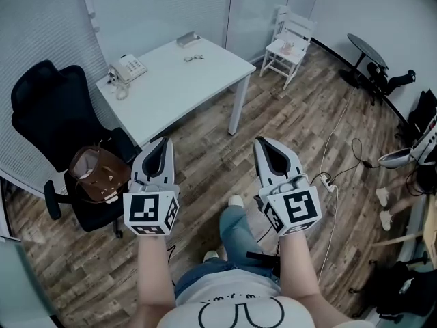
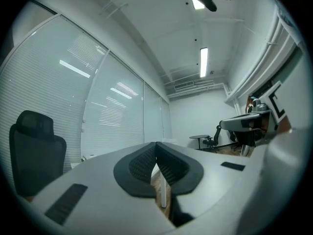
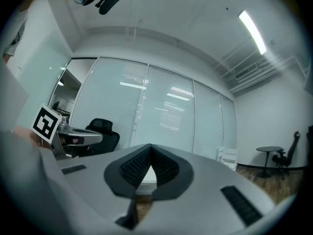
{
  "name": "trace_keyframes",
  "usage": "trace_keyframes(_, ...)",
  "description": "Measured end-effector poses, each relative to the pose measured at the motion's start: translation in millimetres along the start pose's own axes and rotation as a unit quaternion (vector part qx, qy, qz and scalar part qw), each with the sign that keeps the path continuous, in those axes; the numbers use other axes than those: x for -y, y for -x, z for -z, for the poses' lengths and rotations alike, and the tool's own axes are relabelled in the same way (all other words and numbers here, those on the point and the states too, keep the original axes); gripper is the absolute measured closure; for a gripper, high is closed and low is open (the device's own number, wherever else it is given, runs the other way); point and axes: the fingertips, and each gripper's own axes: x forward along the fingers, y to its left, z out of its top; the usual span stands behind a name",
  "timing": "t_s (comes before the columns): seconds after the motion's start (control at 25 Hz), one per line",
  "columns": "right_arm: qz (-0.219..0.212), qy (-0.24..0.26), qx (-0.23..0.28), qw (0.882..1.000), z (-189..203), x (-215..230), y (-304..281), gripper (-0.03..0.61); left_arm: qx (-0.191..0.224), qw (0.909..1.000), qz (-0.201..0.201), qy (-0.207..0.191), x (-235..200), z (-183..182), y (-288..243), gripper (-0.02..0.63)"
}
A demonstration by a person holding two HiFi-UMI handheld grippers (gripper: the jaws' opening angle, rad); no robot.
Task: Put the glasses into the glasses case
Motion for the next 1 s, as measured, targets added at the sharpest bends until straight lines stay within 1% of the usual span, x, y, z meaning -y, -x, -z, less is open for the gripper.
trace_keyframes(0.16, -0.003, -0.008, -0.002, 1.000, 16.7, 26.8, -36.7, 0.568, -0.013, 0.9999, 0.002, -0.010, -4.1, 15.6, -43.9, 0.598)
trace_keyframes(0.32, -0.007, -0.018, -0.006, 1.000, 36.5, 67.7, -92.5, 0.568, -0.023, 0.9997, 0.001, -0.013, -13.9, 29.0, -111.0, 0.598)
trace_keyframes(0.52, -0.017, -0.022, -0.001, 1.000, 49.9, 125.6, -173.8, 0.568, -0.001, 0.9999, -0.004, 0.012, -29.9, 32.6, -204.2, 0.598)
trace_keyframes(0.68, -0.027, -0.028, -0.003, 0.999, 62.0, 184.7, -243.2, 0.568, -0.018, 0.9998, -0.003, 0.009, -31.7, 45.9, -291.2, 0.598)
trace_keyframes(0.84, -0.037, -0.035, 0.005, 0.999, 63.5, 236.1, -301.6, 0.568, -0.021, 0.9993, -0.014, 0.028, -40.8, 49.8, -366.3, 0.598)
trace_keyframes(1.0, -0.045, -0.042, 0.005, 0.998, 73.1, 265.6, -334.6, 0.568, -0.036, 0.9991, -0.021, 0.006, -42.9, 57.2, -409.7, 0.598)
